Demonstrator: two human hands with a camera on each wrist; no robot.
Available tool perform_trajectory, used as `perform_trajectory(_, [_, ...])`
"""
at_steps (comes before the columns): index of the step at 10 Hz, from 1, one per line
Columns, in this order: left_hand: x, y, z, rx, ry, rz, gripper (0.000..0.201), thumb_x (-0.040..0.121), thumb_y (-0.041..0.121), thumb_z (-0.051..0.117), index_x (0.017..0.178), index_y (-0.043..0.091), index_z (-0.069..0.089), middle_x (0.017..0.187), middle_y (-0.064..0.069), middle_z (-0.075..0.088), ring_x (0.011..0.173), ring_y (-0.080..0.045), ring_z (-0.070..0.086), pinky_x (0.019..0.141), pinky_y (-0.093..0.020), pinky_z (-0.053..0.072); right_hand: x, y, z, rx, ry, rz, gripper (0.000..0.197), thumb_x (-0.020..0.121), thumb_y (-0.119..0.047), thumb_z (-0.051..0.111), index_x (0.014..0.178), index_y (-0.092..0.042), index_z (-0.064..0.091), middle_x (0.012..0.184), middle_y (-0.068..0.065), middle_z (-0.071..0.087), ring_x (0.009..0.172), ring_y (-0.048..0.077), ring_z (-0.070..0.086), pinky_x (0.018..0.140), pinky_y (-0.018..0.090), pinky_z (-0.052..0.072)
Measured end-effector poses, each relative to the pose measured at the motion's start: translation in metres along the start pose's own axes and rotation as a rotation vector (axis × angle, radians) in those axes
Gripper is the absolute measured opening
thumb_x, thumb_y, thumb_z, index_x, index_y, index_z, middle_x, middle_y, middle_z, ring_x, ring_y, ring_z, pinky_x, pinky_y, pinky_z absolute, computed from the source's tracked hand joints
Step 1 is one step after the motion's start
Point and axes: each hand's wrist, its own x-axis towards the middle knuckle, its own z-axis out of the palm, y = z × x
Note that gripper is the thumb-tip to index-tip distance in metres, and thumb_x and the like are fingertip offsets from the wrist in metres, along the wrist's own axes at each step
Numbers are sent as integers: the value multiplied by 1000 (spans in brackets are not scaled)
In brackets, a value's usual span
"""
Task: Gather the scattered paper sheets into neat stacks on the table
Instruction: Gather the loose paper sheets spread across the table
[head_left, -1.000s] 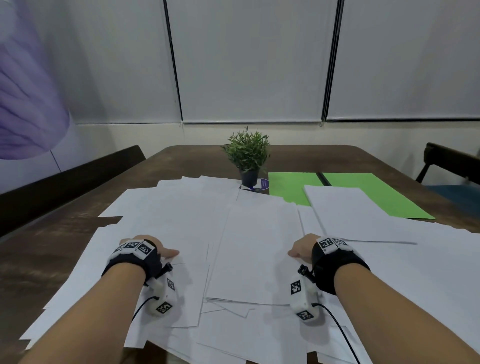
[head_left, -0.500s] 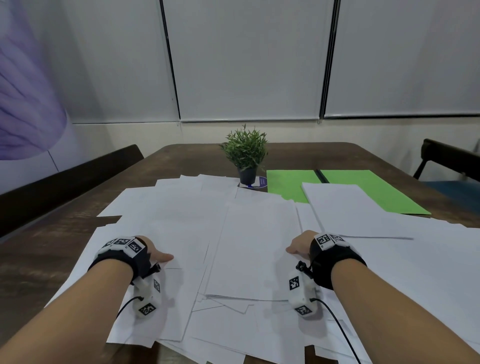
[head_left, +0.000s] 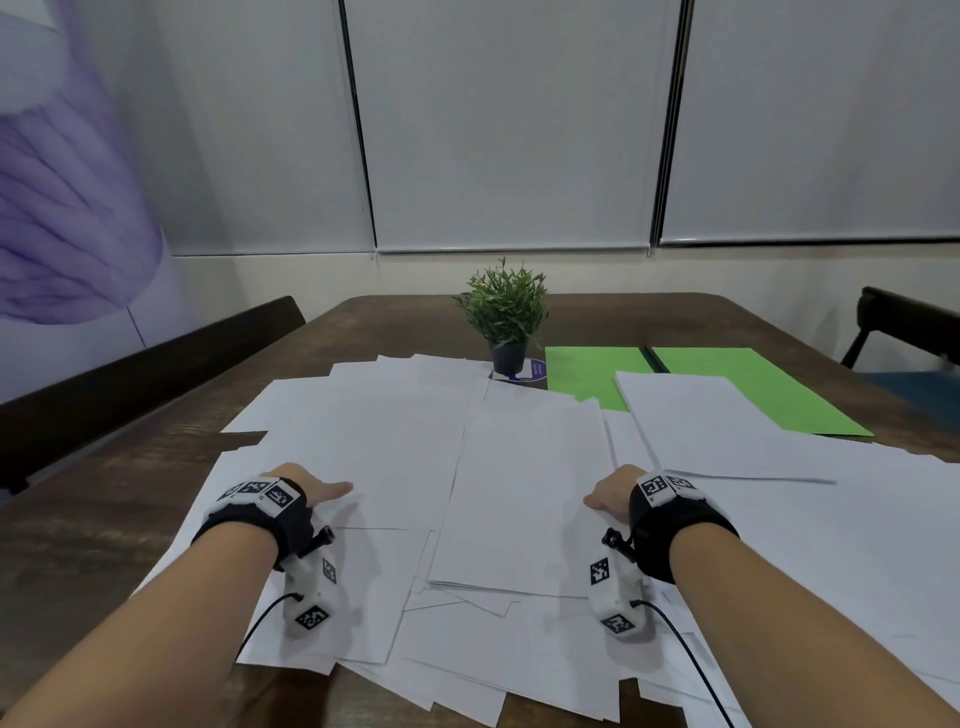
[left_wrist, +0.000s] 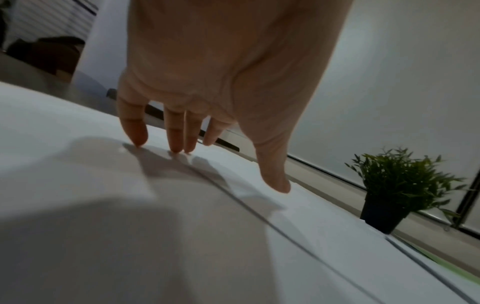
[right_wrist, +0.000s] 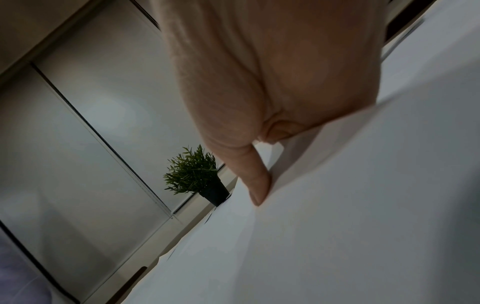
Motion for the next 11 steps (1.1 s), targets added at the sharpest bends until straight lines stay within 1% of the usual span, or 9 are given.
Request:
perform_trajectory(1, [-5, -1, 4, 131, 20, -39, 69, 70, 74, 61, 105, 14, 63, 113, -7, 64, 111, -28, 55, 97, -35, 46, -7, 2, 0, 212, 38, 77, 47, 90, -12, 63, 133, -1, 49, 138, 12, 50, 126, 27, 50, 29, 9, 34])
perform_trajectory(3, [-5, 5, 4, 82, 7, -58, 71, 82, 64, 57, 126, 9, 56, 130, -7, 58, 120, -23, 53, 102, -29, 42, 4, 8, 2, 294, 44, 94, 47, 90, -12, 64, 133, -1, 50, 137, 15, 51, 126, 29, 50, 46, 16, 36])
perform_trajectory(4, [-7, 7, 2, 136, -80, -33, 66, 80, 56, 66, 120, 5, 59, 124, -10, 61, 116, -24, 57, 100, -31, 44, 7, 10, 3, 290, 53, 87, 46, 90, -12, 64, 133, -1, 50, 136, 15, 52, 125, 30, 51, 51, 18, 34])
perform_trajectory(6, [0, 1, 1, 140, -21, -61, 69, 76, 62, 65, 120, 9, 60, 123, -8, 62, 119, -25, 53, 101, -32, 43, 6, 6, 3, 246, 50, 105, 41, 92, -17, 61, 130, -4, 53, 128, 10, 55, 123, 29, 52, 58, 18, 40])
perform_trajectory(7, [-36, 8, -23, 190, -62, -54, 57, 84, 50, 64, 120, 5, 60, 124, -7, 62, 116, -22, 57, 94, -25, 44, 10, 5, 4, 86, 35, 103, 41, 97, -34, 47, 128, -8, 56, 134, 4, 54, 122, 27, 53, 86, 24, 47])
perform_trajectory(8, [-12, -8, -32, 268, -136, -37, 59, 66, 55, 79, 103, 9, 70, 108, -5, 70, 103, -21, 64, 88, -25, 49, 2, 3, 1, 103, 13, 79, 41, 92, -17, 61, 130, -4, 53, 132, 11, 53, 124, 28, 51, 58, 17, 41])
perform_trajectory(9, [7, -23, -36, 232, -116, 33, 79, 15, 70, 81, 74, 16, 76, 76, 1, 75, 80, -19, 70, 83, -31, 56, -1, 1, 0, 99, 4, 70, 39, 93, -16, 60, 130, -6, 52, 128, 9, 54, 123, 28, 52, 57, 17, 41])
perform_trajectory(10, [4, -28, -29, 344, -93, 83, 74, 21, 74, 77, 66, 16, 71, 72, 4, 73, 76, -17, 70, 81, -31, 56, 5, -1, 3, -132, 20, 75, 39, 101, -29, 38, 131, -6, 51, 135, 8, 53, 123, 29, 52, 97, 30, 46])
perform_trajectory(11, [-14, -24, -26, 406, -36, 92, 53, 54, 66, 77, 70, 17, 64, 84, 1, 71, 83, -18, 67, 84, -30, 55, 5, 3, 2, -252, 72, 24, 42, 104, -27, 30, 134, -4, 48, 136, 15, 51, 124, 31, 51, 105, 34, 41])
